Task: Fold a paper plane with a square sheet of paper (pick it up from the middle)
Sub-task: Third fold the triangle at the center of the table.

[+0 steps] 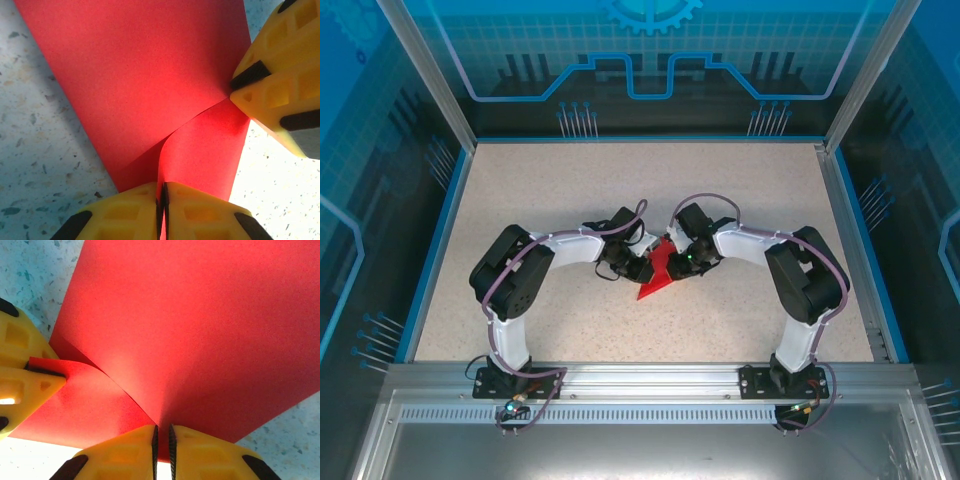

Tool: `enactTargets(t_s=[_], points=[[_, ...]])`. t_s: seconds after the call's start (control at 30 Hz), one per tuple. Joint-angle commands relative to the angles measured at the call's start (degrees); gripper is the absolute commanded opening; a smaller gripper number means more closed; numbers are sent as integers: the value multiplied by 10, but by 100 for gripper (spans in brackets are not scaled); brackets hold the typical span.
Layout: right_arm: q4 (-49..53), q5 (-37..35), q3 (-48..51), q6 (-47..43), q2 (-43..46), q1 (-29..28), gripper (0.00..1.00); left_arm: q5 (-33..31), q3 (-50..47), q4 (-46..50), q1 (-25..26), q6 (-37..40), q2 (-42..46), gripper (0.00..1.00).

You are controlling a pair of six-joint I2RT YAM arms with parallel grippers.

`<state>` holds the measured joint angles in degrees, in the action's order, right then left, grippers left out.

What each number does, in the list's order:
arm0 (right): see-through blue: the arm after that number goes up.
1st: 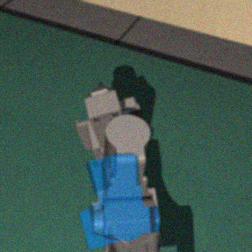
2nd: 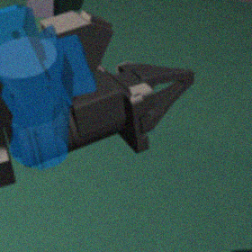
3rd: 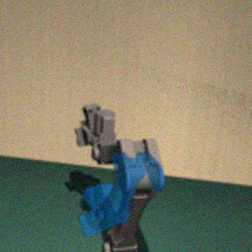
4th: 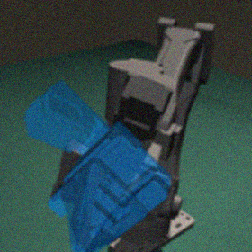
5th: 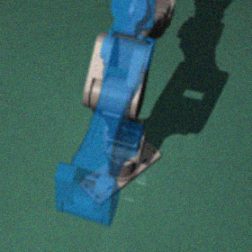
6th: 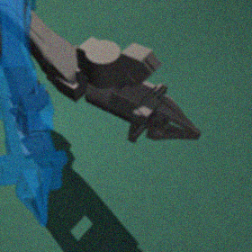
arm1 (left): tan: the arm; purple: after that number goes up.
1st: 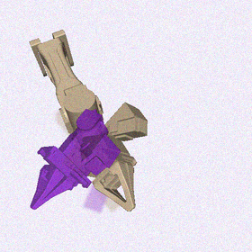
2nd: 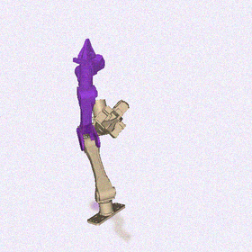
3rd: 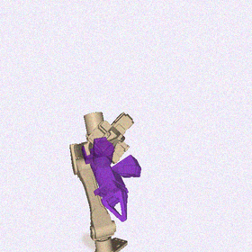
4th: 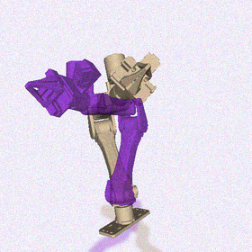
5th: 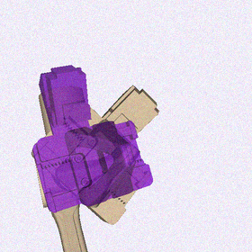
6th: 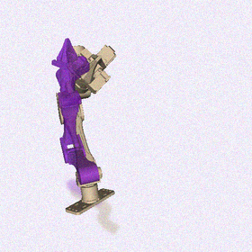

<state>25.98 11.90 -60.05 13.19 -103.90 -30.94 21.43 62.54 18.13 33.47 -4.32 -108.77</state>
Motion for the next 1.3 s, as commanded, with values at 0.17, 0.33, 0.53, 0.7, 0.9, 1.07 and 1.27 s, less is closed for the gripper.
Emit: enactTargets(t_s=[0.17, 0.33, 0.53, 0.7, 0.9, 1.07, 1.27], points=[[31, -20, 7, -11, -18, -19, 16, 7, 6, 19, -4, 13, -23, 14], [42, -33, 6, -12, -27, -24, 16, 8, 10, 20, -4, 12, -22, 15], [59, -56, 11, -9, -29, -35, 16, 18, 13, 21, -8, 5, -18, 16], [56, -64, 19, -4, -33, -37, 16, 31, 18, 26, -15, -4, -6, 16], [58, -78, 19, -2, -39, -41, 16, 39, 28, 36, -22, -19, 5, 19], [57, -77, 23, 1, -42, -41, 15, 46, 36, 44, -27, -38, 19, 23], [55, -77, 23, 2, -43, -42, 15, 16, 47, 86, -29, -64, 44, 33]])
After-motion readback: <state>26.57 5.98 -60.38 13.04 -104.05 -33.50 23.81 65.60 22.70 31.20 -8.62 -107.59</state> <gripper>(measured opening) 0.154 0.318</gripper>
